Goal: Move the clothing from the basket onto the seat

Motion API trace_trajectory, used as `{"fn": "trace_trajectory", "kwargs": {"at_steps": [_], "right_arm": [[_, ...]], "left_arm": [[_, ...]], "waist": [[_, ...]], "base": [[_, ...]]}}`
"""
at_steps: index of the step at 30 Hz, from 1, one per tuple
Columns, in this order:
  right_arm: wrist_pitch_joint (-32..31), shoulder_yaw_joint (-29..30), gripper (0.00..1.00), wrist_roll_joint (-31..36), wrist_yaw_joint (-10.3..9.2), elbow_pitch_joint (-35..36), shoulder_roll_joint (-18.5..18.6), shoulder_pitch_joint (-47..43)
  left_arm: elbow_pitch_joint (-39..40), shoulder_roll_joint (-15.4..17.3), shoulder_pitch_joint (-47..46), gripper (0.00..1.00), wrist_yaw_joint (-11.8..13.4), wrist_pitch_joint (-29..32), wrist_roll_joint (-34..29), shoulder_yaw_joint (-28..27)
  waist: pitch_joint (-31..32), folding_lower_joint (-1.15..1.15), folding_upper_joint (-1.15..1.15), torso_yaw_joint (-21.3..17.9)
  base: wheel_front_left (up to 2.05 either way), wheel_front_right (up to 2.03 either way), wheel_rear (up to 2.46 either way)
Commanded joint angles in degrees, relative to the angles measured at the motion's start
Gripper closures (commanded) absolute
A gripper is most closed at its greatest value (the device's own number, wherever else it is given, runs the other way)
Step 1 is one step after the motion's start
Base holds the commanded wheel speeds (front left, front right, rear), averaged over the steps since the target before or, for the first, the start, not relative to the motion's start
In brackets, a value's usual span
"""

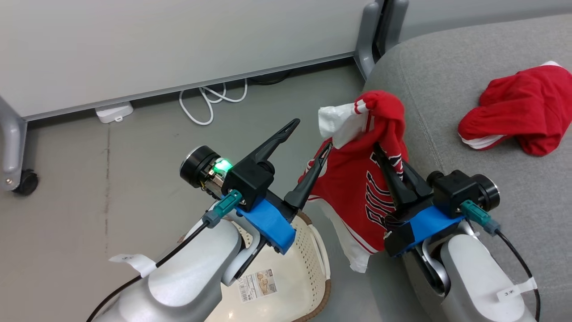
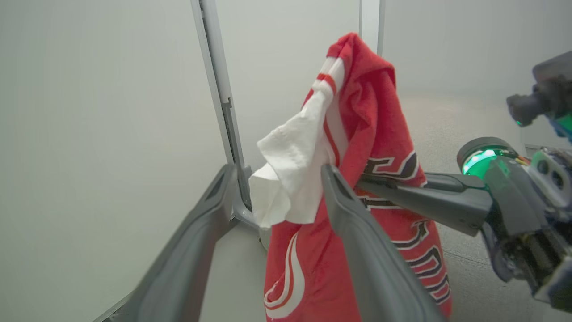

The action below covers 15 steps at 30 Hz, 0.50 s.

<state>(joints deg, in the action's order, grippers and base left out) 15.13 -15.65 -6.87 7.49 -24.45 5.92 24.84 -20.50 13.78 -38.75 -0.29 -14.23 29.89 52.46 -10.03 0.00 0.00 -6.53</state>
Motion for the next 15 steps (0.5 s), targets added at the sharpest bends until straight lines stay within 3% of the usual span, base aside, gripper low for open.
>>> {"fn": "trace_trajectory", "kwargs": {"at_steps": [1,15], "right_arm": [[0.02,0.64,1.00,-0.05,0.01,0.82,0.30,-0.73],[0.03,7.14,1.00,0.15,0.02,7.04,0.28,-6.44]], "left_arm": [[-0.01,0.19,0.30,0.00,0.19,-0.34,-0.45,-0.10],[-1.32,-0.26,1.03,0.00,-0.57,-0.74,-1.23,1.10]], "waist": [[-0.67,0.00,0.00,-1.27],[-1.33,0.00,0.00,-7.04]], "base": [[0.00,0.00,0.00],[0.00,0.00,0.00]]}}
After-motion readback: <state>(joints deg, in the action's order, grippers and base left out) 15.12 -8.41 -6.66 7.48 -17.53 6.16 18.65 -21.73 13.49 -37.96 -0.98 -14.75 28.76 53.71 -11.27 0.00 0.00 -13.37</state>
